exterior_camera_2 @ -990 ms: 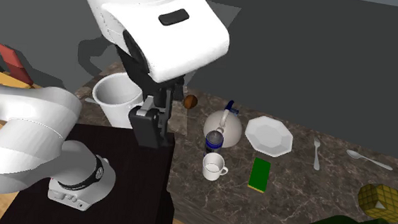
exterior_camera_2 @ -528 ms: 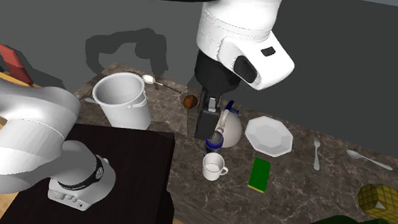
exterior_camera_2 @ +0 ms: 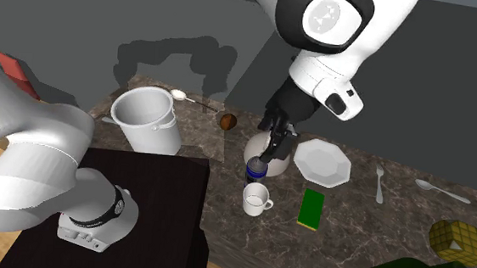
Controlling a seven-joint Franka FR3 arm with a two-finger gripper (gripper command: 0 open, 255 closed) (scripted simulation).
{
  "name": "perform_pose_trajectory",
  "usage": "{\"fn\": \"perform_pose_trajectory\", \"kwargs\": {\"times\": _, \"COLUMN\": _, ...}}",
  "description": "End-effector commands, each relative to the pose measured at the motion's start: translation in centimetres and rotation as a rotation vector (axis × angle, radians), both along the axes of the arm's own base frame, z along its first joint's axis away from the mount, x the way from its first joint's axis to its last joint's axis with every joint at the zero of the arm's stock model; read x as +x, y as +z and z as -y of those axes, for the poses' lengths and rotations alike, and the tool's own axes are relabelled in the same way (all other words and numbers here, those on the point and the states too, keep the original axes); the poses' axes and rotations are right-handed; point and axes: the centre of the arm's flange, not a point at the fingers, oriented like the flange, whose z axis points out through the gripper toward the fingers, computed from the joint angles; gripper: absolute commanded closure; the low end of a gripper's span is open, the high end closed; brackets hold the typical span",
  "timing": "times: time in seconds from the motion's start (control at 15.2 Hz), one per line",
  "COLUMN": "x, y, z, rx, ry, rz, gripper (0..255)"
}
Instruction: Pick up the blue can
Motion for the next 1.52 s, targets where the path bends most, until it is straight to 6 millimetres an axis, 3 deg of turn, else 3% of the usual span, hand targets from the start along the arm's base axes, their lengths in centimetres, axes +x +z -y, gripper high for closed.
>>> {"fn": "perform_pose_trajectory", "kwargs": {"times": 0.0, "x": 1.7, "y": -2.5, "z": -1.6, "rx": -0.021, "ry": 0.021, "rz": -0.061, "gripper": 0}}
{"fn": "perform_pose_trajectory", "kwargs": {"times": 0.59, "x": 6.3, "y": -15.1, "z": -9.3, "rx": -0.111, "ry": 0.116, "rz": -0.323, "gripper": 0}}
{"fn": "perform_pose_trajectory", "kwargs": {"times": 1.12, "x": 7.0, "y": -27.2, "z": -15.3, "rx": -0.189, "ry": 0.199, "rz": -0.553, "gripper": 0}}
{"fn": "perform_pose_trajectory", "kwargs": {"times": 1.45, "x": 6.9, "y": -29.9, "z": -15.3, "rx": -0.189, "ry": 0.199, "rz": -0.553, "gripper": 0}}
